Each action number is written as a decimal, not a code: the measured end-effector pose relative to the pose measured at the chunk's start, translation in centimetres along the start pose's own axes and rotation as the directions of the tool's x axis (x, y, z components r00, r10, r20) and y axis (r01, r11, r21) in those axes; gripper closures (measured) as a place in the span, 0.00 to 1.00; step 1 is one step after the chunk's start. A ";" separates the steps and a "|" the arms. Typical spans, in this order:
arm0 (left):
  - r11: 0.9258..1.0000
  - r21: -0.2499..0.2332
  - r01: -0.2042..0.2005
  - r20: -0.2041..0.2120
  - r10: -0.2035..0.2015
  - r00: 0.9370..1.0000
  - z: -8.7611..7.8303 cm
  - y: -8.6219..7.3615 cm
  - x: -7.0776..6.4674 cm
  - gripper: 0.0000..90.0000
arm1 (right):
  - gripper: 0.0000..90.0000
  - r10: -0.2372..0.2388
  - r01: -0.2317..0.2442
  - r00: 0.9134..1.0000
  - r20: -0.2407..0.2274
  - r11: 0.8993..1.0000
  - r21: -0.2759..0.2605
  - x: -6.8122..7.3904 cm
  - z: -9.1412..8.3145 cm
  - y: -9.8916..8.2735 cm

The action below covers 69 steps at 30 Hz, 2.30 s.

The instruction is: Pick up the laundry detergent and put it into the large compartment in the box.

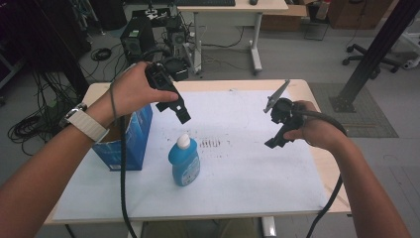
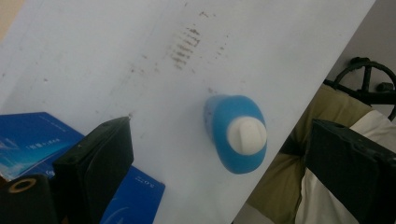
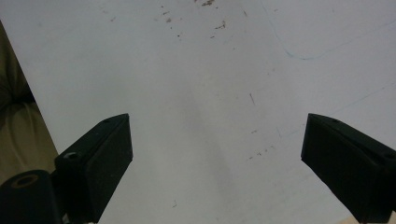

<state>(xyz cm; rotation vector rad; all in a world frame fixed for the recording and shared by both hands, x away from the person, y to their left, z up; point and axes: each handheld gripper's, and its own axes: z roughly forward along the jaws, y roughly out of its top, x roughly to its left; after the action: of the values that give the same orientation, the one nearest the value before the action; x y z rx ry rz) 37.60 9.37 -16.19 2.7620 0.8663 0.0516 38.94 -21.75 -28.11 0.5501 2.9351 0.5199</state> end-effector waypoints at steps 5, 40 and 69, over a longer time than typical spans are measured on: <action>0.999 0.006 0.034 0.002 -0.034 0.999 0.1 -0.3 -0.3 0.09 | 0.10 -0.004 0.004 1.000 0.002 1.000 -0.001 0.0 0.1 0.1; 0.978 0.029 0.208 -0.044 -0.207 0.977 1.3 -1.4 -1.9 0.09 | 0.10 -0.015 0.015 1.000 0.003 1.000 -0.005 0.4 0.3 0.0; 0.963 0.025 0.270 -0.034 -0.269 0.963 2.9 -1.9 -2.5 0.10 | 0.10 -0.019 0.019 1.000 0.002 1.000 -0.006 0.5 0.3 0.1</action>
<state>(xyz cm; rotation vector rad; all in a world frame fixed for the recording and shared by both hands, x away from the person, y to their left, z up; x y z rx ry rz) 34.79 8.87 -19.36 2.6483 1.2520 0.0316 38.58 -21.41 -28.37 0.5219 2.9322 0.5262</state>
